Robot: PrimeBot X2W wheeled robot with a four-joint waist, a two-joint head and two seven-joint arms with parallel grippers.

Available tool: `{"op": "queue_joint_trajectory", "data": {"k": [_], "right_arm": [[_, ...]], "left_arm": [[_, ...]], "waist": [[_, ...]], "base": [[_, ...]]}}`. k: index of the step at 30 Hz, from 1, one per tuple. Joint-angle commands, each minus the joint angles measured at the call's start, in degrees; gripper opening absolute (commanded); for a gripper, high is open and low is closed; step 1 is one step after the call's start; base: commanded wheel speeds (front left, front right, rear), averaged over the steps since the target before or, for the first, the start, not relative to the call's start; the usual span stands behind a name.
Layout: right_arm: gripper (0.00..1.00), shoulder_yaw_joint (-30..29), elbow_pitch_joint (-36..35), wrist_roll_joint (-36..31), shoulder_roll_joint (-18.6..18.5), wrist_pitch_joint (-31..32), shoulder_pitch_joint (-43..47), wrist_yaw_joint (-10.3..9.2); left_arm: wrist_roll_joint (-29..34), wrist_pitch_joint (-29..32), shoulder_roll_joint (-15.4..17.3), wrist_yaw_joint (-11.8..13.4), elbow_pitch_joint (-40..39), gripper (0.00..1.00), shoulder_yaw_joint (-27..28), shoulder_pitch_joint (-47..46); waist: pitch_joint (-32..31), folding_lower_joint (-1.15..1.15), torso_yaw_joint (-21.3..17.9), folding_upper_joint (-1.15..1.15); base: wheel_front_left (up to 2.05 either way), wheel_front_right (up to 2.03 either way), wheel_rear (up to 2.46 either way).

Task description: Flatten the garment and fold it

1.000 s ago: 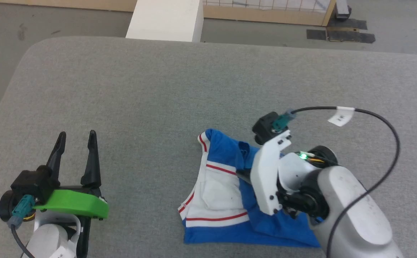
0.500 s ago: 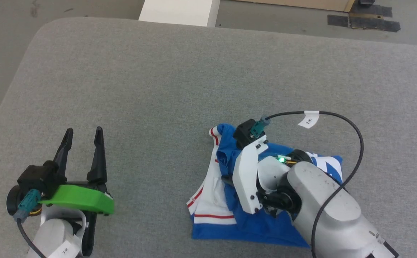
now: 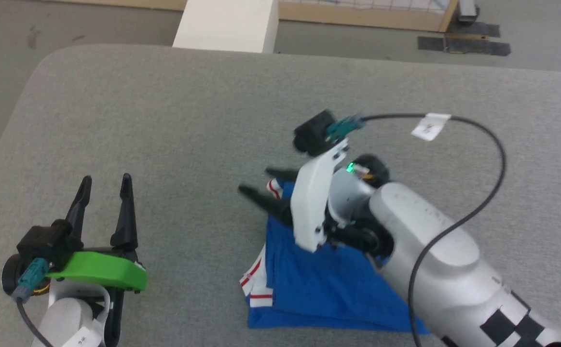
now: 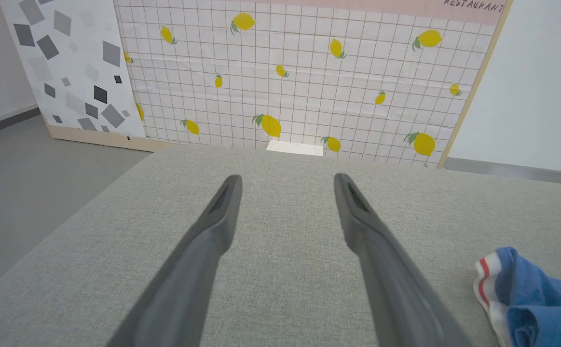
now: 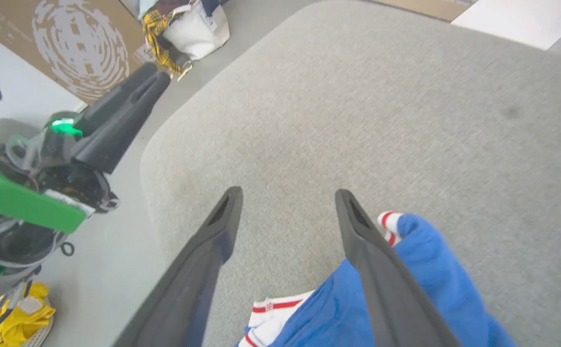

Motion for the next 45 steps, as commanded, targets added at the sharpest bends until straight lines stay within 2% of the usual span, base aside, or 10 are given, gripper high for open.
{"op": "queue_joint_trajectory", "data": {"k": [1, 7, 15, 21, 29, 30, 31, 32, 38, 45], "right_arm": [[1.0, -2.0, 0.1, -2.5, -0.2, -1.4, -1.0, -0.09], [1.0, -15.1, -2.7, -14.8, -4.8, -3.0, 3.3, -0.09], [1.0, -32.0, -12.4, -25.3, -5.6, 6.7, 22.0, -0.09], [1.0, -35.3, -16.4, -28.2, -2.6, 13.0, 31.2, -0.09], [1.0, -35.0, -14.2, -30.8, -1.0, 17.1, 32.6, -0.09], [0.89, -34.9, -13.6, -30.8, -0.9, 17.7, 32.4, -0.09], [0.2, -34.8, -13.4, -30.7, -0.9, 17.9, 32.2, -0.09], [0.0, -34.5, -13.2, -30.6, -0.8, 18.1, 32.0, -0.09], [0.0, -30.5, -15.7, -28.2, -4.0, 19.1, 29.9, -0.09], [0.0, -24.2, -19.8, -24.2, -14.4, 21.2, 24.7, -0.09]], "left_arm": [[0.3, -0.3, 0.3, 0.1, -0.6, 1.0, 0.3, 0.8], [0.8, -0.3, 0.6, 0.7, -2.0, 1.0, 1.0, 2.6], [0.9, -0.3, 0.3, 0.8, -2.6, 1.0, 0.8, 3.5], [1.0, -0.3, 0.3, 0.7, -2.6, 1.0, 0.4, 3.0], [0.9, -0.3, 0.2, 0.5, -2.2, 1.0, 0.3, 2.4], [0.9, -0.3, 0.2, 0.5, -2.2, 1.0, 0.2, 2.3], [0.9, -0.3, 0.1, 0.6, -2.1, 1.0, 0.3, 2.3], [0.9, -0.3, 0.1, 0.6, -2.1, 1.0, 0.3, 2.3], [0.7, -0.3, 0.2, 1.1, -3.2, 1.0, 1.7, 2.8], [0.4, -0.2, 1.5, 1.7, -6.2, 1.0, 3.6, 3.7]], "waist": [[-1.9, 0.0, -2.3, 0.0], [-3.6, 0.0, -5.4, 0.0], [-3.8, 0.0, -7.0, 0.0], [-2.6, 0.0, -6.5, 0.0], [-1.6, 0.0, -5.9, 0.0], [-1.6, 0.0, -5.8, 0.0], [-1.6, 0.0, -5.8, 0.0], [-1.6, 0.0, -5.9, 0.0], [-1.0, 0.0, -9.3, 0.0], [2.8, 0.0, -20.6, 0.0]], "base": [[0.0, 0.0, 0.0], [0.0, 0.0, 0.0], [0.0, 0.0, 0.0], [0.0, 0.0, 0.0], [0.0, 0.0, 0.0], [0.0, 0.0, 0.0], [0.0, 0.0, 0.0], [0.0, 0.0, 0.0], [0.0, 0.0, 0.0], [0.0, 0.0, 0.0]]}}
